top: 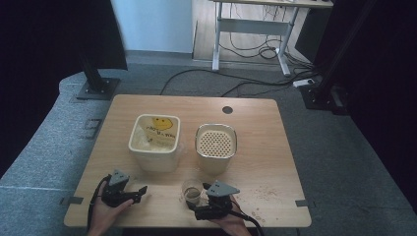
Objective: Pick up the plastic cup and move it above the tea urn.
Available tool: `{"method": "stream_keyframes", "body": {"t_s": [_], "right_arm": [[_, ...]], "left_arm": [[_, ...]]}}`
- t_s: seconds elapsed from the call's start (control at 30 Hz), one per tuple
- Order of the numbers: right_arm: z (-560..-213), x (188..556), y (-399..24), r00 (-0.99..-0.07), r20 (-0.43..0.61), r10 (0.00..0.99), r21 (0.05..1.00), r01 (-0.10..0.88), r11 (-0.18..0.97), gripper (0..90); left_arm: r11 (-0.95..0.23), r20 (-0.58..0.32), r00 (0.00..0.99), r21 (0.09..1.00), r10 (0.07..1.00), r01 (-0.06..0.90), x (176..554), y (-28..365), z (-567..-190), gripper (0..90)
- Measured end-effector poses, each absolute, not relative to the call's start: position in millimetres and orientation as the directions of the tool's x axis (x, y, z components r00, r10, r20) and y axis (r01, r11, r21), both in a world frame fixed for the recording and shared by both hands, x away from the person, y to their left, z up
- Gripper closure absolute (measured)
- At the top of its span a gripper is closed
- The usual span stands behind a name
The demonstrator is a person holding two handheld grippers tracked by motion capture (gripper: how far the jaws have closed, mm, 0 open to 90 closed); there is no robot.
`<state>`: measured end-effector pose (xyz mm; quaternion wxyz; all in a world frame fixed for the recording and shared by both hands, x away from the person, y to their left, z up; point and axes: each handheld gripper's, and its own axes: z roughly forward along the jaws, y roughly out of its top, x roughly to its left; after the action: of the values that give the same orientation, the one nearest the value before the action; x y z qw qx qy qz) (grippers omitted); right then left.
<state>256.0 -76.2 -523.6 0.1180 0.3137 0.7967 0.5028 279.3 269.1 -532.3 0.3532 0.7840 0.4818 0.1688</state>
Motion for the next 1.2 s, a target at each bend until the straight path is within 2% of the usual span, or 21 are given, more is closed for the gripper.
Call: {"method": "stream_keyframes", "body": {"t_s": [0.03,0.07,0.17,0.3,0.47,0.7,0.97,1.2], "right_arm": [[-525,258,-67,-0.776,0.105,0.621,0.875,0.368,0.313,21.6],[-525,258,-67,-0.776,0.105,0.621,0.875,0.368,0.313,21.6],[-528,261,-61,-0.770,0.082,0.633,0.885,0.348,0.310,31.9],[-527,258,-66,-0.759,0.067,0.647,0.893,0.335,0.300,36.3],[-514,255,-84,-0.737,0.090,0.670,0.918,0.322,0.231,38.6],[-477,258,-136,-0.651,0.109,0.751,0.953,0.282,0.107,39.4],[-442,273,-180,-0.550,0.105,0.828,0.967,0.251,0.044,39.9],[-424,285,-198,-0.506,0.120,0.854,0.971,0.240,0.006,40.1]], "left_arm": [[-0.287,-0.076,0.479,0.715,0.874,0.637,280,269,-533,15.0],[-0.288,-0.076,0.480,0.715,0.874,0.637,280,269,-533,15.0],[-0.290,-0.076,0.482,0.714,0.873,0.638,279,268,-534,15.0],[-0.300,-0.073,0.490,0.710,0.868,0.637,278,267,-534,15.0],[-0.297,-0.075,0.488,0.711,0.869,0.637,277,269,-534,15.0],[-0.287,-0.086,0.483,0.711,0.871,0.643,278,272,-534,15.0],[-0.299,-0.083,0.492,0.704,0.867,0.645,279,269,-535,15.1],[-0.302,-0.081,0.492,0.701,0.867,0.646,279,268,-536,15.1]]}}
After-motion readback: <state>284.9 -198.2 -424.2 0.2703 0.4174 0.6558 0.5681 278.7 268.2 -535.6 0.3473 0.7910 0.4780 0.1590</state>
